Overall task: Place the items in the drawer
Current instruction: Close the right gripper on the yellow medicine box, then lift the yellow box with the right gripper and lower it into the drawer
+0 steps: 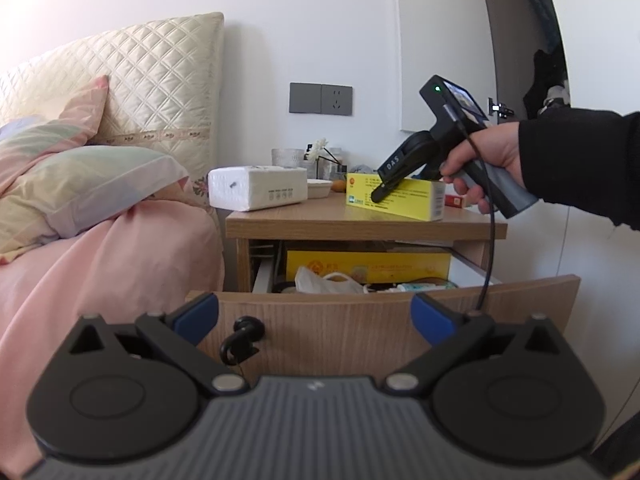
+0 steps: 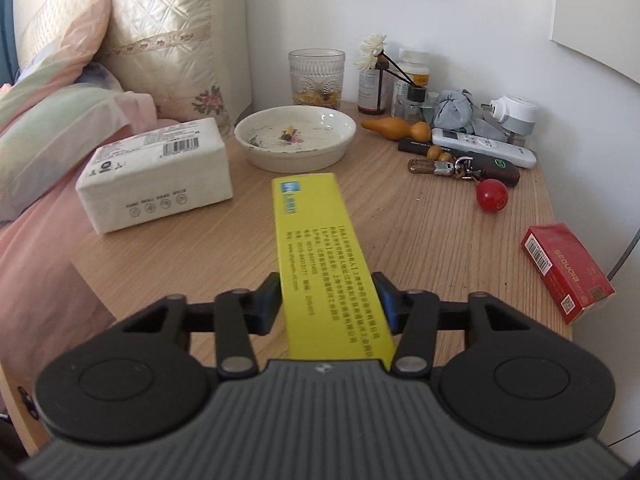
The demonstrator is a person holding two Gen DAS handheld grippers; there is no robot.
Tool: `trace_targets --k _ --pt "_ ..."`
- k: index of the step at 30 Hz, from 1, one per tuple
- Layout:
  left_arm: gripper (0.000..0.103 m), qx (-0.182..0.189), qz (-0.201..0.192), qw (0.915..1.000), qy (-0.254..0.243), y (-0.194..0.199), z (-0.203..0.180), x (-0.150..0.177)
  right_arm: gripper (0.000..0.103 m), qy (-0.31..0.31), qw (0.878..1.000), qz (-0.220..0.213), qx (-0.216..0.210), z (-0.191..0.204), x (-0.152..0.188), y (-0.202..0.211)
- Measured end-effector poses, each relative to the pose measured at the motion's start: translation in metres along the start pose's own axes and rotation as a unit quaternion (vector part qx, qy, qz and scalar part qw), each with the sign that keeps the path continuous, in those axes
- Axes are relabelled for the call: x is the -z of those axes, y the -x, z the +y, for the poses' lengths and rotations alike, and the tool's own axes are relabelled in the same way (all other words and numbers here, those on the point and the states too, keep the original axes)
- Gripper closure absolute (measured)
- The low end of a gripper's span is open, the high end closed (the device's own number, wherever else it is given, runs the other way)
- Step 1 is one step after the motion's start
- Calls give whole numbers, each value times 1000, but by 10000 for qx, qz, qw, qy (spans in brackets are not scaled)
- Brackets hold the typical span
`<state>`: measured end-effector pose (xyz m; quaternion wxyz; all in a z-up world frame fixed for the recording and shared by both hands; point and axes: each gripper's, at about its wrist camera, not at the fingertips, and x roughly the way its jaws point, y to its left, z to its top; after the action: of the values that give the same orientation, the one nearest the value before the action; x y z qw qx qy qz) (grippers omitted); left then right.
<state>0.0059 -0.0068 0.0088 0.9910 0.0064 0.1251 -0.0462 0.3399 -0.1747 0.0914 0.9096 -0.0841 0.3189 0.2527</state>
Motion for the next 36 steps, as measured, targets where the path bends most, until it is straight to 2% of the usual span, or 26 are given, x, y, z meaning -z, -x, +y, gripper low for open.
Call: trace_targets --k 8,20,29,36 --pt "0 22 3 10000 -7 -1 0 1 60 169 9998 -81 -19 10 -2 14" --pt "0 30 -45 10000 -12 3 -2 1 60 446 9986 -266 -2 28 -1 62" --pt "0 83 -92 9999 -53 8 -6 1 60 837 9947 -193 -560 59 21 100" --pt "0 76 -118 9999 -23 9 -7 1 60 1359 9860 46 -964 83 52 106"
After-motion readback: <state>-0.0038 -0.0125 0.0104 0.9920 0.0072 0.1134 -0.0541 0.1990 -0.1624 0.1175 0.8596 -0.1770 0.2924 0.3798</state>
